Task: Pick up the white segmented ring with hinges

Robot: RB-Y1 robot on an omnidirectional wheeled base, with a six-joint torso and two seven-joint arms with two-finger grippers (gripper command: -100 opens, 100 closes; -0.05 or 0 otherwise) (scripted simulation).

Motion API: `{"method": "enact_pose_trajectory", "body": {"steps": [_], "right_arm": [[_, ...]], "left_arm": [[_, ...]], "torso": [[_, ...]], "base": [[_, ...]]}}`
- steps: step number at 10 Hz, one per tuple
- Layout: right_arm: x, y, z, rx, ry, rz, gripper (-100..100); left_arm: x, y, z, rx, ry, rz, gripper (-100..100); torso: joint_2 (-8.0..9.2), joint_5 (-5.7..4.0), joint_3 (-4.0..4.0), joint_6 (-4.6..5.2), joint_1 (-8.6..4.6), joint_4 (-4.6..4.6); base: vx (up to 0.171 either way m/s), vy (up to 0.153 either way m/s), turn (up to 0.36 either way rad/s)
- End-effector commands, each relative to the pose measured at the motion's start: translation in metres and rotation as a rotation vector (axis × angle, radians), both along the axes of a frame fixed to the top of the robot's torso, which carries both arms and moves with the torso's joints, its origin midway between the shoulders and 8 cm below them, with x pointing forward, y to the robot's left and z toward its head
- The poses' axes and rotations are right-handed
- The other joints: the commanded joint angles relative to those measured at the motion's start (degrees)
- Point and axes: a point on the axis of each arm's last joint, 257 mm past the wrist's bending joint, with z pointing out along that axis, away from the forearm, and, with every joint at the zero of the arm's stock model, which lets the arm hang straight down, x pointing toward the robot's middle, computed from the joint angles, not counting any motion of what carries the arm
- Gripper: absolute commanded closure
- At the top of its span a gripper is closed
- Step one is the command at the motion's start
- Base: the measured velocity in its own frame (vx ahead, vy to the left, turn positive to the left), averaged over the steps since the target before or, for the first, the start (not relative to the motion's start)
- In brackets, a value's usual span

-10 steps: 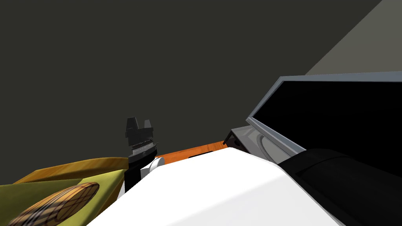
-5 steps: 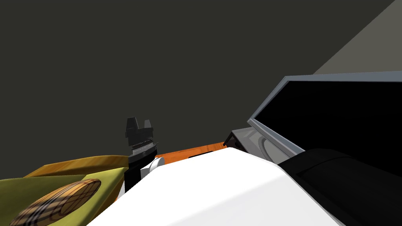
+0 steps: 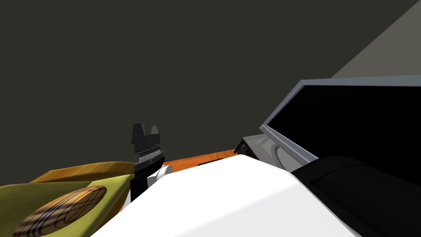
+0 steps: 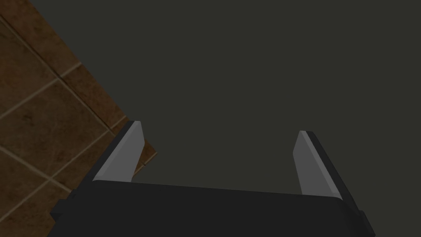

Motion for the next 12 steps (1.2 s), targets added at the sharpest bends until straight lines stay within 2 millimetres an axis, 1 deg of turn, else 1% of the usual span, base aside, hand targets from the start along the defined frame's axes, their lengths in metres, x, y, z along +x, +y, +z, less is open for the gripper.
{"method": "enact_pose_trajectory", "body": {"steps": [1,2,7,10,11,12], "right_arm": [[-0.002,0.0,-0.001,-0.001,0.001,-0.002,-100],[-0.002,0.0,-0.001,-0.001,-0.002,-0.005,-100],[-0.018,0.011,-0.007,-0.003,0.0,-0.023,-100],[-0.024,0.015,-0.009,-0.004,-0.001,-0.029,-100],[-0.023,0.013,-0.009,-0.003,0.002,-0.025,-100],[-0.023,0.013,-0.009,-0.004,0.0,-0.028,100]], "left_arm": [[0.0,0.0,0.0,0.0,0.0,0.0,0],[0.0,0.0,0.0,0.0,0.0,0.0,0],[0.0,0.0,0.0,0.0,0.0,0.0,0],[0.0,0.0,0.0,0.0,0.0,0.0,0],[0.0,0.0,0.0,0.0,0.0,0.0,0],[0.0,0.0,0.0,0.0,0.0,0.0,0]], "torso": [[0.0,0.0,0.0,0.0,0.0,0.0],[0.01,0.0,0.01,0.0,0.03,0.0],[-0.01,0.0,-0.01,0.0,-0.02,0.0],[-0.01,0.01,-0.01,0.0,0.04,0.0],[-0.01,0.01,-0.01,0.0,0.04,0.0],[0.0,0.02,0.0,0.01,0.09,0.0]], "base": [[0.0,-0.027,0.018],[0.002,-0.011,-0.003],[0.007,-0.032,0.039],[0.007,-0.027,0.026],[0.003,-0.013,0.008],[0.0,0.0,0.0]]}}
